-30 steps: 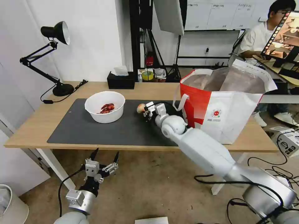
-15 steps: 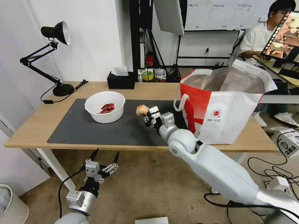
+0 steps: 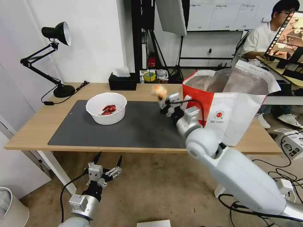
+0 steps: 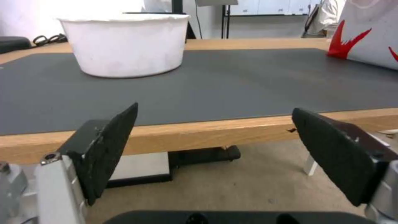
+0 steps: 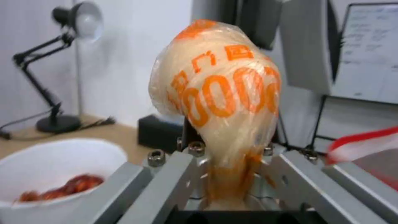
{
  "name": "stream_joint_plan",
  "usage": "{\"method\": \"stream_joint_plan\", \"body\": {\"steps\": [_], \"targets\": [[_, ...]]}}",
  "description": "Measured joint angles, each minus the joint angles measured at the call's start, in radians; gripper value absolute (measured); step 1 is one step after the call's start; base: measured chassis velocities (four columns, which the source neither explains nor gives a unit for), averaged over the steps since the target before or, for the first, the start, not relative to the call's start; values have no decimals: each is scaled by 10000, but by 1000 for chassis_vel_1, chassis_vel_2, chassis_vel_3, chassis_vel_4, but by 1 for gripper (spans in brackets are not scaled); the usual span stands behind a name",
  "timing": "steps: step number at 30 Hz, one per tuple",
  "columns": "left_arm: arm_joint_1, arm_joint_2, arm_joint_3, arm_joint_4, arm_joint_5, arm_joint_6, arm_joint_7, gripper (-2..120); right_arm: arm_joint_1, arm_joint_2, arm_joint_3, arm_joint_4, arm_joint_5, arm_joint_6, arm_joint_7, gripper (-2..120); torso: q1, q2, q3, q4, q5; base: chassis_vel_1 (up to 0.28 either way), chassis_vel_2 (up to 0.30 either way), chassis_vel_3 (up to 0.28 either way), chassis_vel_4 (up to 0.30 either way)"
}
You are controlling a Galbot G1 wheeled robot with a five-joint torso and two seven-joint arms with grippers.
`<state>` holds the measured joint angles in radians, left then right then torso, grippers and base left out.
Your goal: Pick up the trash from the table and place it into the takeout bag.
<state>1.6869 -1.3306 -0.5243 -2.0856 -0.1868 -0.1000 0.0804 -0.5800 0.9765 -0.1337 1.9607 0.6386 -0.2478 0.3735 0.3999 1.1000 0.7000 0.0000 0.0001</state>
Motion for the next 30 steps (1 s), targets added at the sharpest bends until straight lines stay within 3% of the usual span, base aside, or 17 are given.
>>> {"method": "stream_joint_plan", "body": {"steps": [6, 16, 30], "targets": [[-1, -38, 68, -13, 61, 2, 0, 100, 298, -752, 1143, 429, 752, 54, 591, 6, 0, 0, 0, 1, 1, 0, 0, 0, 0], [-101, -143, 253, -23, 51, 42, 0, 100, 661, -2157, 1828, 360, 2113, -428, 1426, 6, 0, 0, 0, 0, 1, 0, 0, 0, 0], [-84, -162, 262, -23, 102, 43, 21, 100, 336, -2646, 2092, 229, 2281, -1168, 2061, 6, 1, 0, 0, 0, 0, 0, 0, 0, 0]]}}
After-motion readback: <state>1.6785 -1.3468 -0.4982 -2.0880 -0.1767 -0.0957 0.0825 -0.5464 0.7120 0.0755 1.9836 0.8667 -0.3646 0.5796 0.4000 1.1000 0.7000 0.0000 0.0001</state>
